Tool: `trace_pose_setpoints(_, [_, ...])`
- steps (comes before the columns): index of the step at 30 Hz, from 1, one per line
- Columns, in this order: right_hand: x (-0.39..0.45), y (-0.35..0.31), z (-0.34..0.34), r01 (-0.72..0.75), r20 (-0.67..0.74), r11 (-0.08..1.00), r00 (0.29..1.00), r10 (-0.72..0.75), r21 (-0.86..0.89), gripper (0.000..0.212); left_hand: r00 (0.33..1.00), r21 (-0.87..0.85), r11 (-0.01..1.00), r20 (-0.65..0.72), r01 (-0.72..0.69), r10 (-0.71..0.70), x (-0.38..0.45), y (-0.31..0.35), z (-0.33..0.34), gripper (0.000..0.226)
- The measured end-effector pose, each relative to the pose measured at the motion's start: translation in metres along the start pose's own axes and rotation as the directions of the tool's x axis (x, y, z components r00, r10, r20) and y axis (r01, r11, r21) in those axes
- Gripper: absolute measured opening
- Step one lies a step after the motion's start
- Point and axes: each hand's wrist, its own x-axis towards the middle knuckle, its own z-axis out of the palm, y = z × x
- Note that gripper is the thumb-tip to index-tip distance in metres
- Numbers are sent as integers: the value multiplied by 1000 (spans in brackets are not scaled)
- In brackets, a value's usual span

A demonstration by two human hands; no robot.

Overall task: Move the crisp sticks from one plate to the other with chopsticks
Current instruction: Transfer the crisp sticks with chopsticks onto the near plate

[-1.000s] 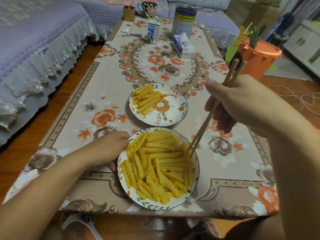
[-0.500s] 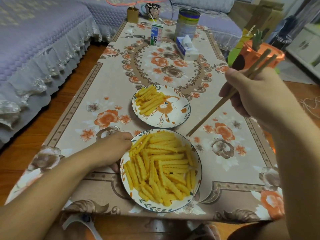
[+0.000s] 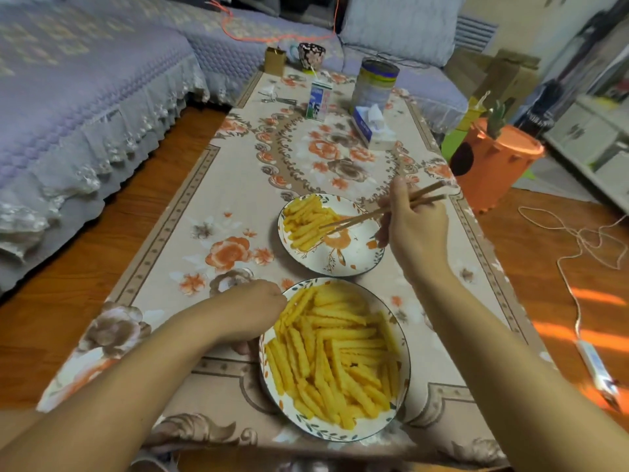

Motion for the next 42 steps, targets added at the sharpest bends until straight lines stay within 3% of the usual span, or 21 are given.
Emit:
trace_pose_setpoints(2, [1,2,7,-37,-12,999,999,37,9,52,1000,11,1000,-20,3,-2,1,1,0,5])
trace_pose_setpoints(4, [2,5,6,-57,-38,998,998,58,26,52,996,13,1000,-85,-1,2,-3,2,-3,29])
trace_pose_setpoints(11, [-4,-15,-28,-16,-147,991,989,35,131,43,1000,-25,999,16,-22,23,5,-12,-21,36])
trace_pose_setpoints(17, [-18,-48,-60,47,-113,988,993,-30,150,41,997,-2,997,27,-74,74,1,-14,-22,54])
trace_pose_setpoints(21, [-38,-66,-84,111,-90,990,991,-103,92,42,997,91,993,16,-77,76,3,-14,-18,41])
trace_pose_setpoints(24, [-54,-77,-106,161,-72,986,985,-159,31,45,995,30,998,-74,-63,65,6,-13,-15,26])
trace_pose_setpoints(32, [-93,-82,-149,224,187,955,964,-188,-193,44,986,-7,993,-114,-120,118,-5,-18,-8,35])
trace_pose_setpoints(37, [-118,-66,-125,301,468,910,872,-141,-285,40,955,-67,983,-257,-172,150,0,-33,0,33])
trace_pose_setpoints(42, [-114,-59,-133,243,444,949,886,-132,-203,40,893,-101,961,-403,-258,198,-6,-47,5,25])
